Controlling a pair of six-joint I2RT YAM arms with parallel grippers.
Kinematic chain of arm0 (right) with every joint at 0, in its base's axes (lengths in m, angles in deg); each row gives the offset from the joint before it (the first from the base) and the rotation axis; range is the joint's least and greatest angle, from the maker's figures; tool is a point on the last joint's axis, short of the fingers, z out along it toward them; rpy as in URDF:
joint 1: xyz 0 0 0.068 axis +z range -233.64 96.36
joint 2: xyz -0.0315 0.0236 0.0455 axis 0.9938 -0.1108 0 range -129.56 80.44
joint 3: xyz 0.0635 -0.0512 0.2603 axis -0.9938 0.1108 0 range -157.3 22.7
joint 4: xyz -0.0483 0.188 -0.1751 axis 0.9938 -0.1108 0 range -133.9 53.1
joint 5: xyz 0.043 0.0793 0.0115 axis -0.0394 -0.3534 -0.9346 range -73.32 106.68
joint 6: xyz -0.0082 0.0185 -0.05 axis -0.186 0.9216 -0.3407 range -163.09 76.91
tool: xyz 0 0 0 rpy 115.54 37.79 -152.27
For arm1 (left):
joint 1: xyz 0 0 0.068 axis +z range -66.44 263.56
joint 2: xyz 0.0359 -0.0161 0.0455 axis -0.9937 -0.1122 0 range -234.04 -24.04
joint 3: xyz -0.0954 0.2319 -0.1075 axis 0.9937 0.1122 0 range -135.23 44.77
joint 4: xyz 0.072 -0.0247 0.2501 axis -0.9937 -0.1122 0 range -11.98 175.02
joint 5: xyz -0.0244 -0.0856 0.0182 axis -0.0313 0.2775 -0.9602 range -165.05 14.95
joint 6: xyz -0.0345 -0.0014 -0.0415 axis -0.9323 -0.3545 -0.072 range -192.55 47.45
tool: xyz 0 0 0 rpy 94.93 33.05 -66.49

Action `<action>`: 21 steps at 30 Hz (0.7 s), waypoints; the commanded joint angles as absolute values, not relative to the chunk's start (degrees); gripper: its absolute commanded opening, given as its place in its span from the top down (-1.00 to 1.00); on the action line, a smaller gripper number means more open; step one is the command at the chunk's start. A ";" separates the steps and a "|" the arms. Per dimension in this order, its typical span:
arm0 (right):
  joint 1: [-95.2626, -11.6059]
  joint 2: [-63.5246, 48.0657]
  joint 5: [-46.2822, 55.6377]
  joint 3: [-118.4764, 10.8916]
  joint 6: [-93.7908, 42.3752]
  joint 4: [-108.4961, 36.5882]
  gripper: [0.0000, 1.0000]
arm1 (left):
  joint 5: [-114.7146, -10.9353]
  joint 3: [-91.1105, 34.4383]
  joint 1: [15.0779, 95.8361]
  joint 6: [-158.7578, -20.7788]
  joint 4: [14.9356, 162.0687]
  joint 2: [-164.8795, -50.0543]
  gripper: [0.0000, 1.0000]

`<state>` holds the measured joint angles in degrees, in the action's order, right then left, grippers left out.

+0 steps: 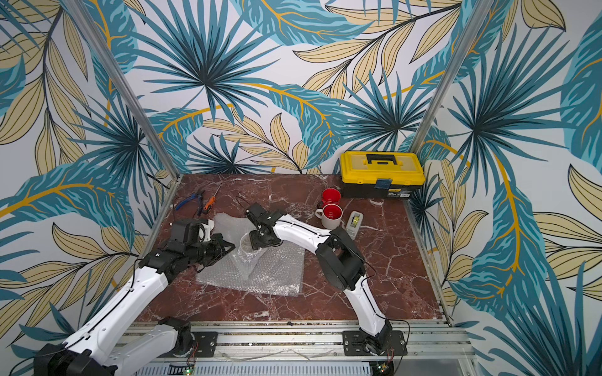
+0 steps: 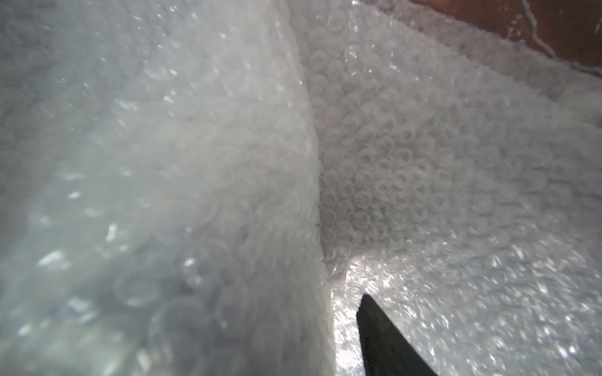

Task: Wrap mugs in bubble wrap
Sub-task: Wrap the mug in bubble wrap.

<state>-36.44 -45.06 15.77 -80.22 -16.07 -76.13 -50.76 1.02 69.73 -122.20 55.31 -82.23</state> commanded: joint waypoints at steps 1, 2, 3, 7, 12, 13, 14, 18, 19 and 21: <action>-36.34 -47.37 14.16 -79.35 -15.42 -77.27 -0.21 | -49.33 -2.90 69.07 -124.92 61.45 -84.20 1.00; -36.35 -47.36 13.98 -79.30 -15.41 -77.16 -0.21 | -49.82 -3.36 68.97 -125.33 62.05 -84.86 1.00; -36.36 -47.27 13.80 -79.26 -15.41 -77.05 -0.21 | -50.13 -3.77 68.97 -125.77 62.76 -85.56 1.00; -36.43 -46.60 13.25 -79.17 -15.49 -76.77 -0.21 | -52.33 -4.96 68.97 -126.68 63.84 -88.43 1.00; -36.92 -43.00 13.45 -77.52 -15.49 -75.22 -0.21 | -52.41 -6.32 68.82 -127.22 65.95 -92.75 1.00; -37.12 -41.91 13.58 -76.87 -15.60 -74.49 -0.21 | -52.46 -6.68 68.74 -127.06 66.08 -93.34 1.00; -37.20 -40.66 13.68 -75.82 -15.59 -73.72 -0.21 | -52.47 -7.14 68.78 -126.96 66.26 -94.08 1.00; -38.67 -35.47 15.02 -71.37 -15.54 -70.64 -0.24 | -52.25 -8.76 68.27 -126.36 66.48 -96.28 1.00; -39.11 -33.96 15.41 -69.96 -15.35 -69.63 -0.26 | -52.25 -9.08 68.10 -126.34 66.60 -96.90 1.00; -39.49 -31.41 15.58 -67.07 -15.00 -67.41 -0.31 | -52.08 -9.61 67.81 -126.34 67.03 -98.17 1.00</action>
<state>-38.32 -35.64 14.44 -70.14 -15.50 -70.12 -51.87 -6.63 68.29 -126.94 64.51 -97.20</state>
